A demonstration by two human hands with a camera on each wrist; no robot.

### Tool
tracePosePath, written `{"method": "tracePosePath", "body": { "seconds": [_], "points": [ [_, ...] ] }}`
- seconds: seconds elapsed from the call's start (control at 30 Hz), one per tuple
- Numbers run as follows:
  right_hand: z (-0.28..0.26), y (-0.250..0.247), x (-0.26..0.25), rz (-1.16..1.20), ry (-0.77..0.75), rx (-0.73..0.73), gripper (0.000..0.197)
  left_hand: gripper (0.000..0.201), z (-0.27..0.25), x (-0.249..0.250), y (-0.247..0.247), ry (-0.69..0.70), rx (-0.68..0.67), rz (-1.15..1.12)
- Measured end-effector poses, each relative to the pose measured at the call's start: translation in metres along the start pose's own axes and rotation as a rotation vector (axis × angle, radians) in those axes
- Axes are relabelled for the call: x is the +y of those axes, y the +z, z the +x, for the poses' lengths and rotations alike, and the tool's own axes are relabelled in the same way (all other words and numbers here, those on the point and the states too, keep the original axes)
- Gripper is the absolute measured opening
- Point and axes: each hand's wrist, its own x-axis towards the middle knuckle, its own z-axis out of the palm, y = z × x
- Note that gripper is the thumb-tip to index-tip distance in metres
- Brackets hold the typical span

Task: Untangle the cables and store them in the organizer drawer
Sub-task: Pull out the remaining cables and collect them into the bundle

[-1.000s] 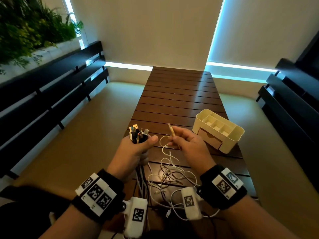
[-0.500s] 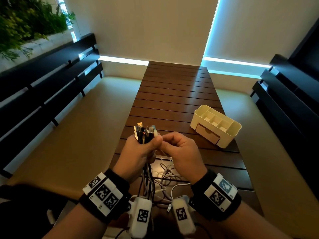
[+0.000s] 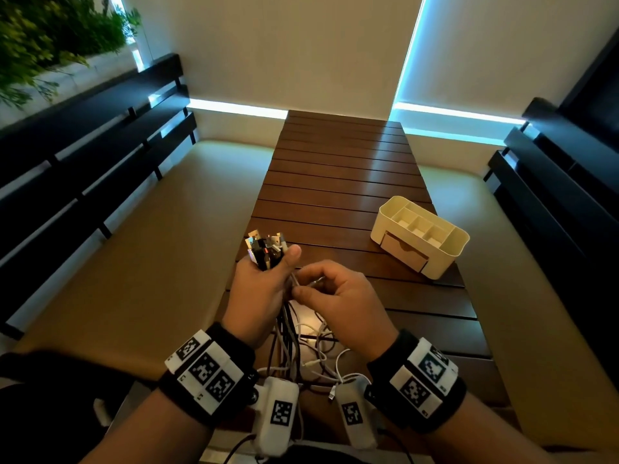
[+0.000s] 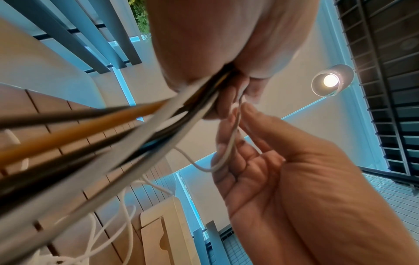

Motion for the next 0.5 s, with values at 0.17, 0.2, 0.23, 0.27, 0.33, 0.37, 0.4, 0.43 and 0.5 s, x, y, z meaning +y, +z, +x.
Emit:
{"method": "tracePosePath", "body": {
  "seconds": [0.17,0.2,0.23,0.27,0.33,0.37,0.4,0.43,0.5],
  "points": [
    [-0.001,0.0,0.0,-0.166,-0.074,0.019,0.003,0.041,-0.002,-0.002,0.003,0.002,0.081,0.108],
    [-0.002,0.0,0.0,-0.175,-0.081,0.014,0.004,0.042,-0.003,-0.002,0.004,-0.003,0.082,0.107],
    [-0.002,0.0,0.001,-0.182,-0.087,0.003,0.005,0.043,-0.003,-0.003,0.005,-0.013,0.081,0.093],
    [-0.002,0.001,0.001,-0.189,-0.094,-0.008,0.006,0.043,-0.003,-0.003,0.006,-0.032,0.082,0.062],
    [-0.003,0.001,0.004,-0.202,-0.11,-0.014,0.007,0.04,-0.003,-0.003,0.007,-0.088,0.073,-0.04],
    [-0.004,0.0,0.006,-0.208,-0.114,-0.012,0.009,0.036,-0.004,-0.002,0.007,-0.102,0.058,-0.091],
    [-0.004,-0.001,0.01,-0.216,-0.114,-0.014,0.011,0.032,-0.005,0.0,0.006,-0.103,0.054,-0.128],
    [-0.004,-0.002,0.014,-0.224,-0.108,-0.021,0.015,0.03,-0.005,0.003,0.004,-0.101,0.066,-0.154],
    [-0.005,-0.003,0.023,-0.222,-0.068,-0.044,0.026,0.025,-0.004,0.009,0.0,-0.096,0.113,-0.193]
  ]
}}
